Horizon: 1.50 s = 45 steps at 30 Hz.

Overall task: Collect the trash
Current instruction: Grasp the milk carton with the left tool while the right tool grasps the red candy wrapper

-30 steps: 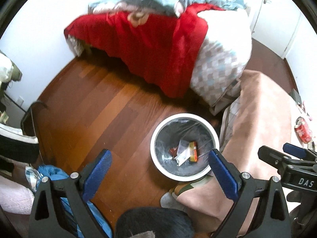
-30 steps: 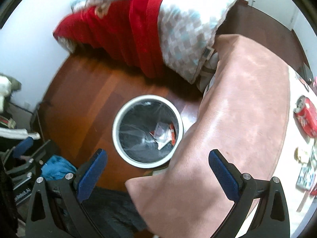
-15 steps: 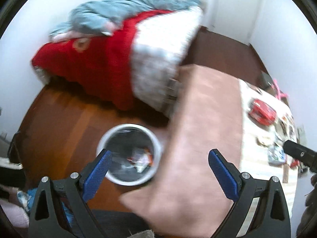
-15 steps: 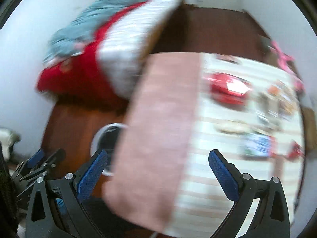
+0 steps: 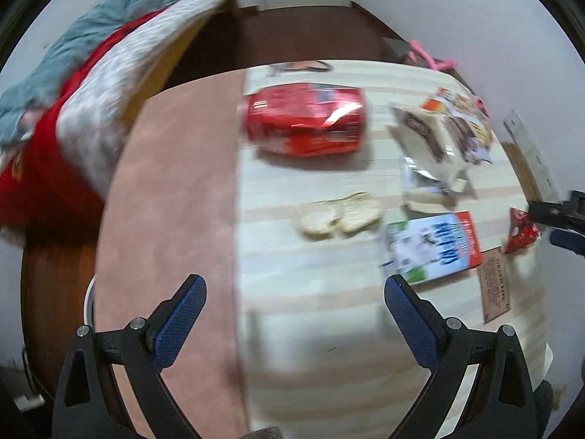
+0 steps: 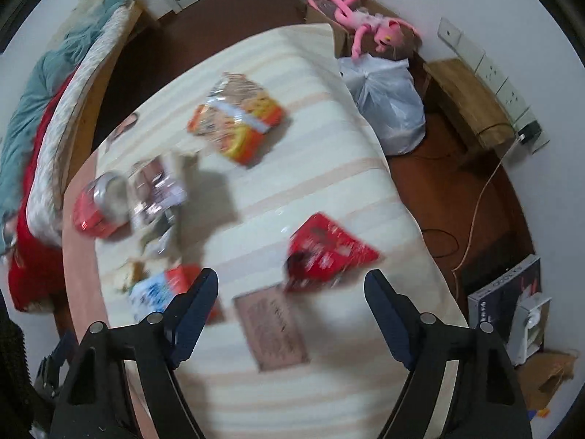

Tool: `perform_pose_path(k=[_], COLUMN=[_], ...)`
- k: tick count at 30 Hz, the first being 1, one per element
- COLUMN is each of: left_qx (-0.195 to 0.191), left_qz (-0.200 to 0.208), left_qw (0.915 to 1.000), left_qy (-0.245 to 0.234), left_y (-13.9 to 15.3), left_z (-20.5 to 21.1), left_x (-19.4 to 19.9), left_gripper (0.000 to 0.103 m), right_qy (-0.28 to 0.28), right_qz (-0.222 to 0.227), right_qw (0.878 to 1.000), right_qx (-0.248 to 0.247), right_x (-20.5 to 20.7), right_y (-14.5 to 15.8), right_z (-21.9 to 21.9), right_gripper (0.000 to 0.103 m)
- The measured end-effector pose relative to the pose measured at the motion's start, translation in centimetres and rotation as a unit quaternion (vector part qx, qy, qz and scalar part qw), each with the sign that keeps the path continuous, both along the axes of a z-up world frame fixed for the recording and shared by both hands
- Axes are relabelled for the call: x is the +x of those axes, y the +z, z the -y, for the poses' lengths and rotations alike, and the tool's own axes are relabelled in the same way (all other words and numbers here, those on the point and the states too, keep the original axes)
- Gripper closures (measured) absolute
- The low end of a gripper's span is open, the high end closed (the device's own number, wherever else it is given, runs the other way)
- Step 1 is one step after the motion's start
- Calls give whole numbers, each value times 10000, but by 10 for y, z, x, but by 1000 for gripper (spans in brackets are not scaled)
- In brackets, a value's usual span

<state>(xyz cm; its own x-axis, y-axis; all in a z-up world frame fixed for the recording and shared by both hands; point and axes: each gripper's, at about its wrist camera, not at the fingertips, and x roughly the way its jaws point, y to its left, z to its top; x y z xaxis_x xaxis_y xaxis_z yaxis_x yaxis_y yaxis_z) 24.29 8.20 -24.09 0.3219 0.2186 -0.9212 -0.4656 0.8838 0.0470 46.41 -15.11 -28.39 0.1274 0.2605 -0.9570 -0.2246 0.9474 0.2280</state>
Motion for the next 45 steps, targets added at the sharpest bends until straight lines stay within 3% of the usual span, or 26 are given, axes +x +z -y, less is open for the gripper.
perform_pose_path(k=[3,5,7,12,13,18,19,20,22,26,28,31,34,37,40,41,45], left_qx=[203,288,375,596,557,137,187,255,309,-30,-148,-480,-678,-919,-699,-666,-583], left_qz=[45,81,60,-329,-460,-885,-884,-872,-876,-732,-883,-862,-647,-738,-762,-711,-496], left_qw=[9987,9959,9910,9651,9581,9399,9370,9357,9389,9558,9710,9851,9884,9857,9874,9883,9924], left_qy=[-463,-853,-1283,-2527,-2771,-3295,-3374,-3410,-3315,-2848,-2216,-1412,-1195,-1200,-1196,-1173,-963], left_y=[4,8,9,-5,-11,-34,-35,-36,-36,-31,-33,-32,-33,-47,-51,-50,-37], left_z=[20,32,43,75,80,87,90,93,95,89,79,60,50,45,44,45,47], left_x=[15,23,32,55,62,79,80,82,84,75,66,50,42,40,38,36,23], left_gripper=[3,3,3,3,3,4,7,22,38,42,43,43,42,42,46,55,55], right_qy=[80,220,365,606,619,611,616,631,680,792,878,1055,1276,1269,1236,1233,1260], right_qz=[-129,-186,-172,-74,-88,-191,-221,-239,-257,-292,-309,-405,-335,-343,-372,-355,-225], right_qw=[9999,9996,9992,9981,9979,9976,9975,9973,9969,9958,9950,9930,9911,9913,9916,9917,9918], right_qx=[-8,-9,13,120,143,254,279,287,293,342,361,355,168,65,5,8,-4], right_x=[11,13,13,4,3,-1,-3,-5,-9,-22,-29,-42,-52,-52,-51,-51,-57], right_y=[-17,-26,-32,-28,-28,-26,-26,-26,-26,-26,-26,-27,-27,-28,-31,-31,-25], right_z=[-3,-10,-10,-10,-8,1,3,4,5,4,3,-2,-11,-13,-12,-12,-10], right_gripper=[34,52,55,73,75,77,78,78,78,78,78,78,78,75,74,74,76])
